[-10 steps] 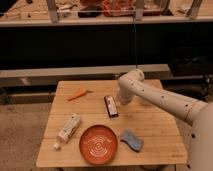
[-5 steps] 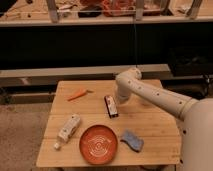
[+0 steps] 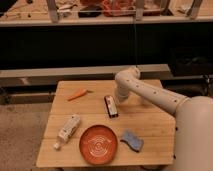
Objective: Push the eraser across the table
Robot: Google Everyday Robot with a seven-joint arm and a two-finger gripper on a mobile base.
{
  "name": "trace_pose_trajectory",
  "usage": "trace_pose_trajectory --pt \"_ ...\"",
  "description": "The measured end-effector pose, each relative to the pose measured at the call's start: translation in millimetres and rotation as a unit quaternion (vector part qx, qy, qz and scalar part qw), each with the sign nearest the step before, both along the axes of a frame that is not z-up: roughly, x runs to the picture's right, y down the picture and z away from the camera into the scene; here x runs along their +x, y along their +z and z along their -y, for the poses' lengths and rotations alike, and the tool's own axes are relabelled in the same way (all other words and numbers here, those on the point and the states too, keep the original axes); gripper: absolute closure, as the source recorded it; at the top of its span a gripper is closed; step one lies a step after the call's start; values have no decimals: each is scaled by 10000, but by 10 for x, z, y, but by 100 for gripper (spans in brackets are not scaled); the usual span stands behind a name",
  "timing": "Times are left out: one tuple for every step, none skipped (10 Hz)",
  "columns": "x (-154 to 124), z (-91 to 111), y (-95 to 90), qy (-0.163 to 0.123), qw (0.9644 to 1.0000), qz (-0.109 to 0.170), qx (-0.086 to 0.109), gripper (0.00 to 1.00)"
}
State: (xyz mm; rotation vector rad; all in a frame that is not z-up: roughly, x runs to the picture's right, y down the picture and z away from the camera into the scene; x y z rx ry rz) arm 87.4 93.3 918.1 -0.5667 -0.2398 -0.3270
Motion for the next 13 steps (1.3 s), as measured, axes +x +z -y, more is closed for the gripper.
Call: trace_pose_trajectory --pt "-2 7 14 -2 10000 7 -5 100" --pt "-13 0 26 -15 10000 19 -13 100" --pt "-21 -7 39 -20 10000 30 -22 100" --pt "-31 -10 59 -27 10000 39 -43 100" --pt "-82 -14 62 -58 9999 65 -63 100" --pt "-116 -22 69 -85 9999 87 -83 100" --pt "-128 -27 81 -104 9998 98 -102 100" --pt "-147 -30 89 -125 9998 110 -114 100" --pt "-174 -37 90 -155 9997 126 -130 100" --pt "-198 -39 88 -181 9996 140 -142 100" --pt "-225 -47 83 -216 9995 157 -150 100" --pt "-277 -58 69 -262 9993 182 -173 100" --pt "-301 -64 62 -291 9992 199 -188 100"
